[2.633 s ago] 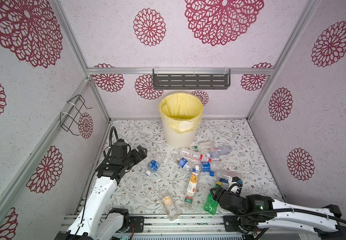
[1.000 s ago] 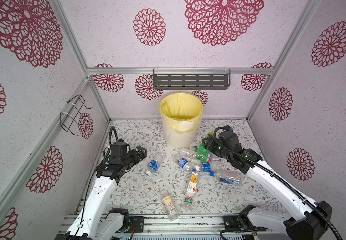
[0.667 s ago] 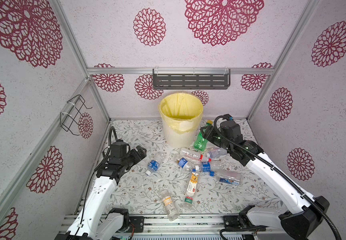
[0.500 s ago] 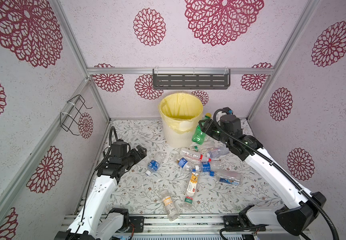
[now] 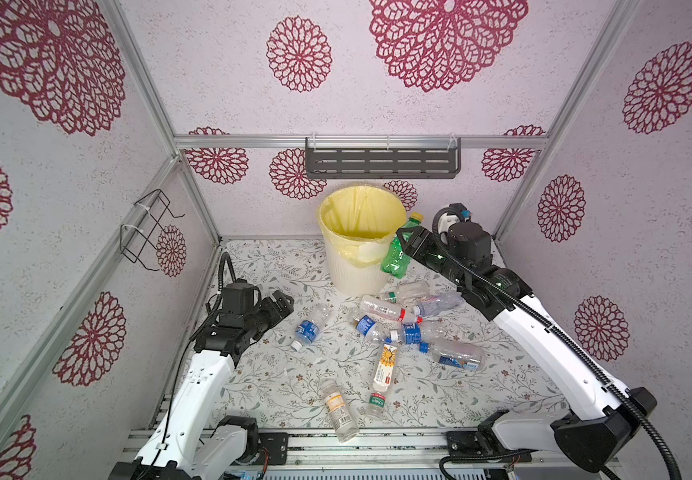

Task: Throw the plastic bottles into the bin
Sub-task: 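Open the right gripper above the bin to drop the green bottle, then withdraw the right gripper from the bin back over the bottle pile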

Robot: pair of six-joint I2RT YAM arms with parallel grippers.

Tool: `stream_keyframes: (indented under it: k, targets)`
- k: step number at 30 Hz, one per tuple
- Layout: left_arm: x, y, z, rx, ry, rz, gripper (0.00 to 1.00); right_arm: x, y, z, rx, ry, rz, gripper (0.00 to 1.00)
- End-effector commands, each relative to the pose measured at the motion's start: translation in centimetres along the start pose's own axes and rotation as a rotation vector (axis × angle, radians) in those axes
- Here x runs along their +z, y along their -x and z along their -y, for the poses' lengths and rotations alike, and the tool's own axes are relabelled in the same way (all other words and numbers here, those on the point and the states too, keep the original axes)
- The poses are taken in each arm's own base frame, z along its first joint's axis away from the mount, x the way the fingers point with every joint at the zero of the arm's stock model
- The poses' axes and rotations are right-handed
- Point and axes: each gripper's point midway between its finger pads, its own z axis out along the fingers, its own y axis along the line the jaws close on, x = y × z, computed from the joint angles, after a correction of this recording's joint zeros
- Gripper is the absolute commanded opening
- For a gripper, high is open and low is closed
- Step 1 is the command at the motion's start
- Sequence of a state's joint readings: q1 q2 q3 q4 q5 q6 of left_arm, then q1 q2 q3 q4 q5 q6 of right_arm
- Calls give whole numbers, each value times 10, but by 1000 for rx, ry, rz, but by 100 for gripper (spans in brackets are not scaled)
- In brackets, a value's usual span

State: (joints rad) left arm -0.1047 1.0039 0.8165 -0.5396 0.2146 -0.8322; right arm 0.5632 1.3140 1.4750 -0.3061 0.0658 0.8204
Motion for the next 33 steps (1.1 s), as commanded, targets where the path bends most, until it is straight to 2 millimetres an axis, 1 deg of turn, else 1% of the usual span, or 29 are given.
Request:
stream_keyframes:
  k: [1,2,4,7,8,10,11,12,13,15,16,18,20,25,28,30,33]
  targets:
    - [0,5,1,23,1,10,97,-14,38,-35,-34,83,98,57]
    - [0,6,2,25,0,7,97,-9,41,-39,-41,84,95,57]
    - [0,7,3,26,2,5,97,7,47,-52,-57,98,87,57]
    - [-2,9,4,27,5,10,97,47,64,-65,-104,75,108,57]
    - [-2,10,5,26,6,12,97,66,70,-69,-133,60,118,61]
    - [-5,13,8,28,2,16,97,106,80,-68,-182,20,115,74]
    - [-7,14,9,28,1,17,97,121,88,-69,-198,14,117,81]
    - [-8,16,12,28,-2,18,97,128,96,-69,-191,13,132,98]
    - [-10,17,14,30,-7,20,97,130,102,-70,-183,14,152,99]
    - [-16,19,17,39,-7,28,97,124,112,-76,-173,27,191,99]
    - [-19,21,17,44,-4,34,97,122,112,-78,-173,39,196,99]
    - [-24,21,16,53,6,48,97,104,117,-90,-167,101,231,99]
    - [-26,21,13,62,10,57,97,84,120,-93,-156,138,267,99]
    - [-19,17,9,77,19,36,97,36,123,-103,-216,154,280,99]
    - [-16,16,9,94,23,24,97,17,119,-98,-230,141,267,99]
    - [-15,18,8,104,28,26,97,7,114,-91,-241,119,254,99]
    - [-15,20,9,112,31,33,97,-1,102,-75,-242,91,235,99]
